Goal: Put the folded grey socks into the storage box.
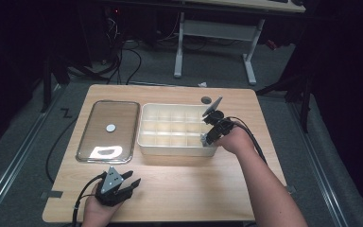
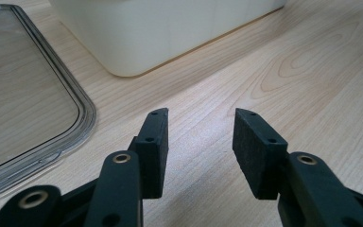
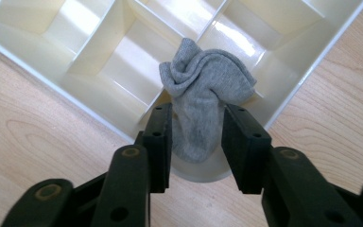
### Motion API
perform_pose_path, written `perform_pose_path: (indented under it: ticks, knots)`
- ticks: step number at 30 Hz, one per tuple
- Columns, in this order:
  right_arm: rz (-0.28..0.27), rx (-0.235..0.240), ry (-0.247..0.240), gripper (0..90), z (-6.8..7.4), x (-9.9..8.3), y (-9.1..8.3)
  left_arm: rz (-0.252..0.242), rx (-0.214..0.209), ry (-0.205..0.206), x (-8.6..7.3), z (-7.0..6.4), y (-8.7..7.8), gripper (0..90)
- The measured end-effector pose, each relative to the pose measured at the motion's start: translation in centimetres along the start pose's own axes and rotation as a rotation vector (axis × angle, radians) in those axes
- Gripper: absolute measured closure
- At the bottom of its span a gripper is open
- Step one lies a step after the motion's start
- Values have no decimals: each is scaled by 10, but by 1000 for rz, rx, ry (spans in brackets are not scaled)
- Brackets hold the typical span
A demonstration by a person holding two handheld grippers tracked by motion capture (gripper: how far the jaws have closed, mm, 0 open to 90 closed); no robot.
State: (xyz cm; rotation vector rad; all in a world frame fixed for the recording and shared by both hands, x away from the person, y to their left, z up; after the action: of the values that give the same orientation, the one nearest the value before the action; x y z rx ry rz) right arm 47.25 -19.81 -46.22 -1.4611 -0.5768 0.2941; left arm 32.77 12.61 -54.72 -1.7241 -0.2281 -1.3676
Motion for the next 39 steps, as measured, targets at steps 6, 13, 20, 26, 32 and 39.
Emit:
perform_pose_path:
  ticks: [6,13,20,26,32,39]
  knots:
    - [20,16,31,900,-4,-2,1,0,1,2,0,0,0,568]
    - [87,1,52,900,-5,-5,26,-1,-1,1,0,0,0,568]
    - [115,20,52,900,-5,-6,47,1,-1,0,0,1,0,568]
    - [100,9,46,900,-4,-5,32,-1,-3,1,0,-1,1,568]
    - [6,-16,62,900,-6,7,12,0,-3,2,0,-1,1,567]
    - [24,-57,85,900,-8,13,32,3,-3,-3,-1,1,0,567]
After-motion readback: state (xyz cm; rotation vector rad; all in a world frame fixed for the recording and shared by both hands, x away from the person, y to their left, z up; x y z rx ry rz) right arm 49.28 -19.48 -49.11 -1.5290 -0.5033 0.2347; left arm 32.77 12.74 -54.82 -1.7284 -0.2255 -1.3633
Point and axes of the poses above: each handheld gripper's, and its own axes: y roughly forward along the jaws, x roughly out of its top, z roughly to its left, the point moved 5 cm from there along y, roughly forward along the jaws, and after that the axes turned 2 degrees about x, right-handed, at the moved point
